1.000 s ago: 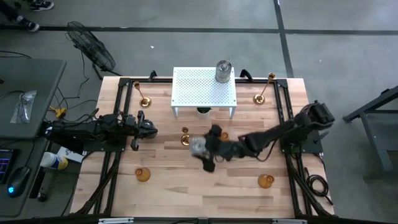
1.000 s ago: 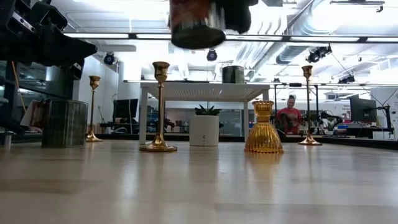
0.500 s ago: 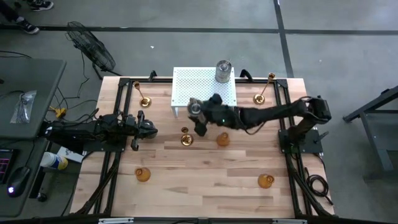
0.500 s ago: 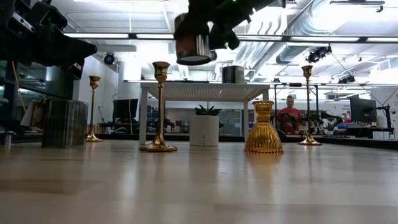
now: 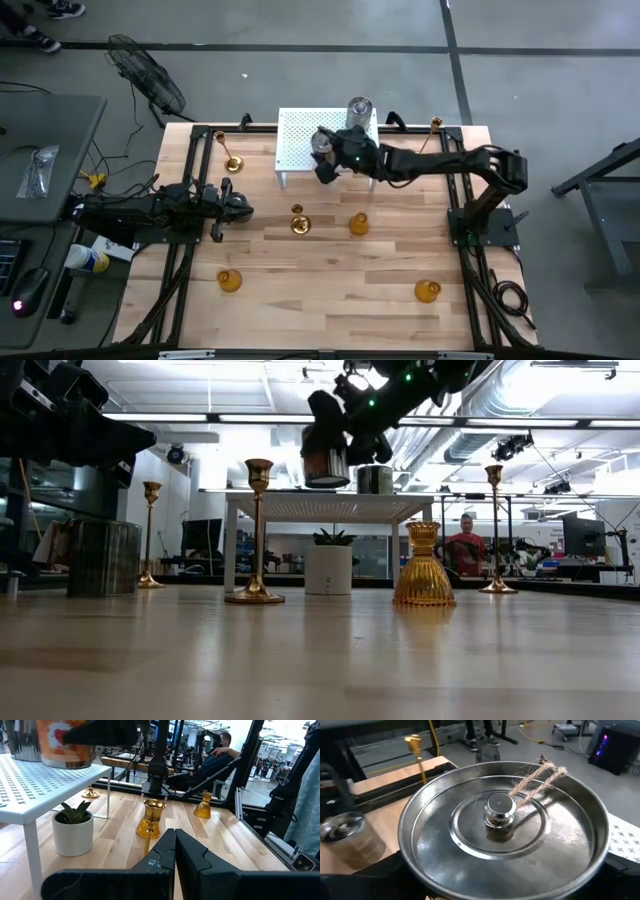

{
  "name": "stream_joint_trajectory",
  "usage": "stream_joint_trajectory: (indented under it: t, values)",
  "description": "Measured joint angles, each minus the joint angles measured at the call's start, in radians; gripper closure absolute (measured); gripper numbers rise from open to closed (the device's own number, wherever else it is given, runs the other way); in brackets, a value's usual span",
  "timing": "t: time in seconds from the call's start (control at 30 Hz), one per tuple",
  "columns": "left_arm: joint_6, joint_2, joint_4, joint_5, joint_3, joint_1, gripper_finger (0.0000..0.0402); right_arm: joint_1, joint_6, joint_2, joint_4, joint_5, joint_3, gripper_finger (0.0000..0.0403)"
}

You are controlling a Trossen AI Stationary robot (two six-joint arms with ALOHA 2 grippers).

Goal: Pick & Place candle stick holders
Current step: Put the middle orange scented candle on the shelf

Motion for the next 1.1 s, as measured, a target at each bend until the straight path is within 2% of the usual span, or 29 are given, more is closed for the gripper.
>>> stream_joint_trajectory:
  t: [0.37,0.57,0.8,1.1]
  values:
    - [0.000,0.000,0.000,0.000,0.000,0.000,0.0402,-0.020,0.102,0.067,0.052,0.063,-0.001,0.0052]
    - [0.000,0.000,0.000,0.003,0.000,0.000,0.0402,-0.008,0.102,0.073,0.058,0.176,-0.001,0.0052]
    - [0.000,0.000,0.000,0.003,0.000,0.000,0.0402,-0.004,0.180,0.101,0.090,0.199,-0.001,0.0052]
    - [0.000,0.000,-0.001,0.002,0.000,0.000,0.0402,0.005,0.188,0.118,0.121,0.283,0.000,0.0052]
